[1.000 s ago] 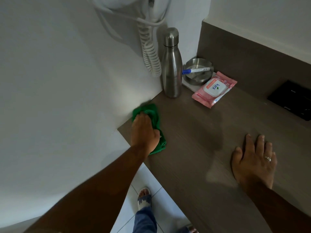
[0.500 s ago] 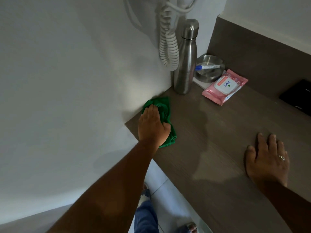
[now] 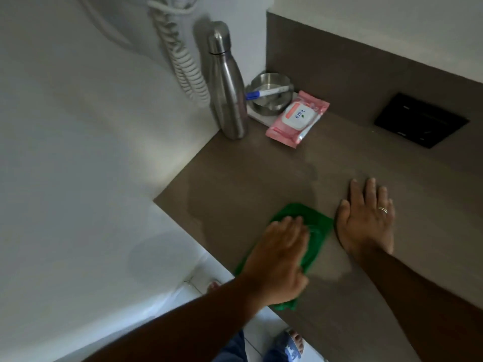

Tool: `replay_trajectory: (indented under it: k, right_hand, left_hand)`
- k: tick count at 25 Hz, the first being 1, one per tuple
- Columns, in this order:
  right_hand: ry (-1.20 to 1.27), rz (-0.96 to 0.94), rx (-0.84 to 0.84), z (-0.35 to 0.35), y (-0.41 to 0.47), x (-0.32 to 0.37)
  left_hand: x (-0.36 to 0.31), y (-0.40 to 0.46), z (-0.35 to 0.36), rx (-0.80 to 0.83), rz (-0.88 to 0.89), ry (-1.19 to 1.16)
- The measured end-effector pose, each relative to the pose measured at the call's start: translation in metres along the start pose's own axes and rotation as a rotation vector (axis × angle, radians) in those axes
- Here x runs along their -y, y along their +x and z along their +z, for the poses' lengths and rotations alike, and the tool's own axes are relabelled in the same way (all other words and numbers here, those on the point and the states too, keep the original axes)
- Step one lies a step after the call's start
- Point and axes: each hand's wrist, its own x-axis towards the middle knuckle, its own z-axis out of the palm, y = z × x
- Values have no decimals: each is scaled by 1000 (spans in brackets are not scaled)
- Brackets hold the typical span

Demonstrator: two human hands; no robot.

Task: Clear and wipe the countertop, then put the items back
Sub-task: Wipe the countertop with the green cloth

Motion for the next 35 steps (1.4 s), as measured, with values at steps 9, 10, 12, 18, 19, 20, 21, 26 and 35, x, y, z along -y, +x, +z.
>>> replay_trajectory:
  k: [9, 10, 12, 18, 19, 20, 21, 26, 35]
  right_hand:
    - [79, -6, 11, -8, 0, -3]
    - [67, -7, 19, -7, -1, -3]
    - [94, -10, 23, -9, -2, -3]
    - [589, -12, -75, -19, -17, -15]
    - [690, 14, -91, -21, -24, -19]
    - [782, 62, -115, -24, -32, -24]
    - [857, 129, -147, -30, -42, -32]
    - [902, 319, -407, -79, -111, -57]
    - [272, 552, 76, -37, -116, -31]
  left_hand:
    - [94, 11, -27, -184, -507, -2]
    - [71, -18, -14, -173, -447, -13]
    - [24, -61, 5, -86, -208, -17]
    - [62, 56, -30, 13, 40, 105]
    - [63, 80, -36, 10, -98, 107]
    - [58, 100, -40, -16, -221, 116]
    - [47, 116, -42, -49, -286, 109]
    - [-79, 131, -20, 60, -51, -41]
    - [16, 74, -22, -92, 280, -168]
